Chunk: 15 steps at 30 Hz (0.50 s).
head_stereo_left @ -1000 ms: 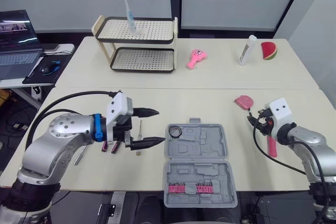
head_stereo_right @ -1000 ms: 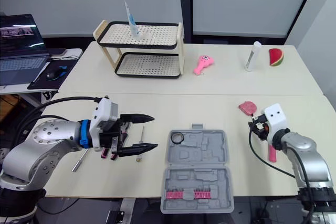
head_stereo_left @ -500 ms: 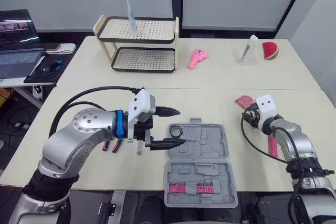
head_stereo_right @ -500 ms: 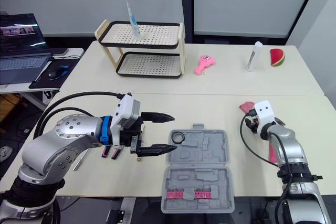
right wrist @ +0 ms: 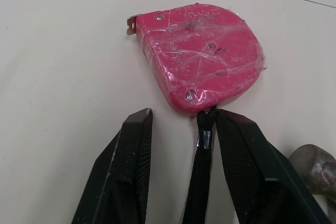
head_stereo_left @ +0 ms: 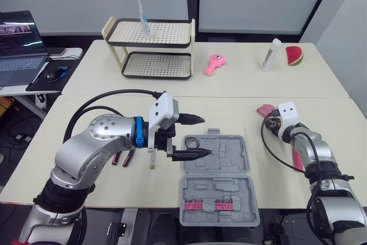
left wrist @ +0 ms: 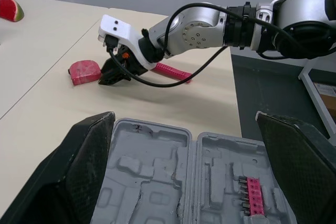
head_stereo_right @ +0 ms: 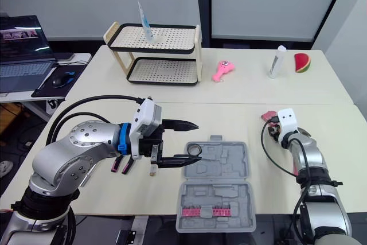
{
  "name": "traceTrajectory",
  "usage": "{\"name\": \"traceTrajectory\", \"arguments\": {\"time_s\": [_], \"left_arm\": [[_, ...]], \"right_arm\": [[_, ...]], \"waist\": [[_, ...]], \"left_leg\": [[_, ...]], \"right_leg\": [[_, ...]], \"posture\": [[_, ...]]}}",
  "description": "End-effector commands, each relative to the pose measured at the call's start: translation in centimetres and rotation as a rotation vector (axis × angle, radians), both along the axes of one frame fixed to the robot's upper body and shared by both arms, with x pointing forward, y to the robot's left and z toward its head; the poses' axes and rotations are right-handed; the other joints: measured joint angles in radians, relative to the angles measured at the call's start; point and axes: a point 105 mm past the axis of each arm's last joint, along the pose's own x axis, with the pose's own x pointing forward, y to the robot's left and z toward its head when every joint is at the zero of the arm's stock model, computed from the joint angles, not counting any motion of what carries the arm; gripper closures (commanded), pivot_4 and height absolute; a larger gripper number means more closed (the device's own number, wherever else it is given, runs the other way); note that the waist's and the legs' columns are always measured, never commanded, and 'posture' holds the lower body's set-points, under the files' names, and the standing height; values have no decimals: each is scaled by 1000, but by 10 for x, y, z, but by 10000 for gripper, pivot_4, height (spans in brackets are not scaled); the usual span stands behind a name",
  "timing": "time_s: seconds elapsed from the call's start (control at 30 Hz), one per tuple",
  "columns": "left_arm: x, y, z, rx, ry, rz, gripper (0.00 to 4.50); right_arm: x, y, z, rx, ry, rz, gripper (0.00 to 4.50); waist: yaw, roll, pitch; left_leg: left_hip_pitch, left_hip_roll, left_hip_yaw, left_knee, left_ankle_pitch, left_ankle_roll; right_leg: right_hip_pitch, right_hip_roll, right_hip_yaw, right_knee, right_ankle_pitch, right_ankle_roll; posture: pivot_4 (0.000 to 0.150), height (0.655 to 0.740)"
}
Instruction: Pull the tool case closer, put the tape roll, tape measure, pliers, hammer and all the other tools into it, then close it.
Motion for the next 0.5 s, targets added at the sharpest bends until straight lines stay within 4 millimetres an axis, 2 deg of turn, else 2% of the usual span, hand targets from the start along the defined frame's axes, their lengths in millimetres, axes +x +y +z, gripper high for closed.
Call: {"name": "traceTrajectory", "arguments": {"time_s": [0.03, 0.5], "left_arm": [[-4, -3, 9, -16, -30, -22, 0], [-8, 12, -5, 40, 0, -3, 0]], "right_arm": [[-3, -9, -3, 27, 13, -57, 31664], [-21, -10, -1, 81, 25, -52, 44763]], "waist": [[1, 0, 0], [4, 0, 0]], "left_leg": [[-1, 0, 0, 0, 0, 0], [-2, 0, -2, 2, 0, 0]], "right_leg": [[0, 0, 0, 0, 0, 0], [0, 0, -1, 0, 0, 0]], "posture": [[1500, 7400], [1500, 7400]]}}
